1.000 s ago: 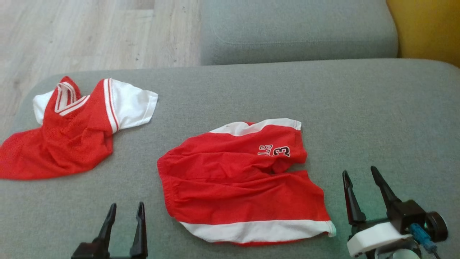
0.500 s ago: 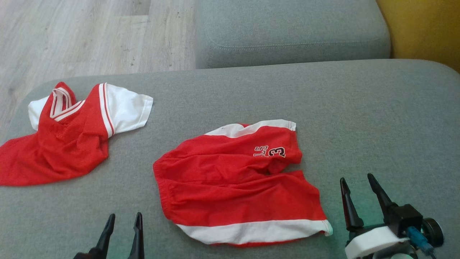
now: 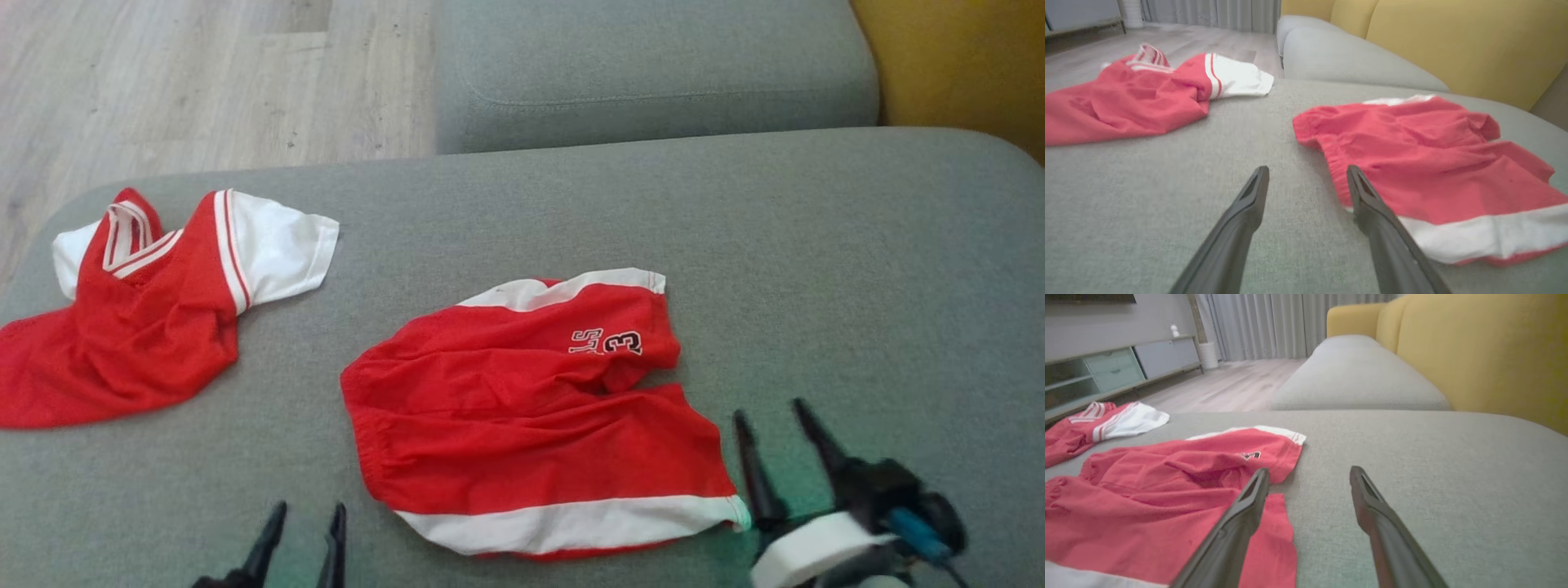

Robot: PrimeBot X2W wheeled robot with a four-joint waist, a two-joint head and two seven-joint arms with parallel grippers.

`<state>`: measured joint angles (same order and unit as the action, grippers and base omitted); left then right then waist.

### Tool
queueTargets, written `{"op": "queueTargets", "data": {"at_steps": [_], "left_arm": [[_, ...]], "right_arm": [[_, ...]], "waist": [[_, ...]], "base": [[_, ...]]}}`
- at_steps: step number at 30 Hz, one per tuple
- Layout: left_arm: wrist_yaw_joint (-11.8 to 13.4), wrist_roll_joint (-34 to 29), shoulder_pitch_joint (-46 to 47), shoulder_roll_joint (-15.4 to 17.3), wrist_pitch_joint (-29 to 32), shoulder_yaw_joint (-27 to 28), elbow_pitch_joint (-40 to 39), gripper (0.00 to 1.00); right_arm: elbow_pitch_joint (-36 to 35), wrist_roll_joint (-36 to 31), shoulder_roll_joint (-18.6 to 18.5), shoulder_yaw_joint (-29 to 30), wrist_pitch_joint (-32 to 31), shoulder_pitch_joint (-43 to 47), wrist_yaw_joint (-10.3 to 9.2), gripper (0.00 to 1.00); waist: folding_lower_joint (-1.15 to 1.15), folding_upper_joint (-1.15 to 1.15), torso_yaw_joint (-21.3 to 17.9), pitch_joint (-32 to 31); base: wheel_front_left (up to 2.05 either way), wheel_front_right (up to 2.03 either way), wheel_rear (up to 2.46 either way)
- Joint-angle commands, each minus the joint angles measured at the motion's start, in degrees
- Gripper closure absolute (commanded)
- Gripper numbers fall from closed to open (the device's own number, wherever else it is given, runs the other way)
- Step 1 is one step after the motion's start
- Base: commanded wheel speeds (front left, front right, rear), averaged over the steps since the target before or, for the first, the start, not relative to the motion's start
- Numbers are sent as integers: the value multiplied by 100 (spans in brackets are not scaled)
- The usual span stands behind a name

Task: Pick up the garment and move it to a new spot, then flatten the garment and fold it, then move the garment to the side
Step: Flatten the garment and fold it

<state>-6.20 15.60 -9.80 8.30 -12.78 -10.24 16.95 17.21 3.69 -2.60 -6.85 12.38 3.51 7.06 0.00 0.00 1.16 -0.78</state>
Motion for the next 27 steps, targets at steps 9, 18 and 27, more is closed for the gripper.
{"op": "queueTargets", "data": {"at_steps": [9, 18, 27], "left_arm": [[-116, 353, 295, 405, 656, -403, -72, 0], [-127, 633, 563, 671, 715, -801, -117, 0], [-128, 822, 828, 824, 664, -1093, 5, 0]], "right_arm": [[-437, 359, -427, -936, -1391, 149, 43, 0], [-631, 414, -552, -1013, -1916, 243, 43, 0], [-663, 420, -554, -1100, -2376, 248, 43, 0]], "waist": [[0, 0, -150, 356], [0, 0, -205, 652], [0, 0, -195, 815]], "base": [[0, 0, 0], [0, 0, 0], [0, 0, 0]]}}
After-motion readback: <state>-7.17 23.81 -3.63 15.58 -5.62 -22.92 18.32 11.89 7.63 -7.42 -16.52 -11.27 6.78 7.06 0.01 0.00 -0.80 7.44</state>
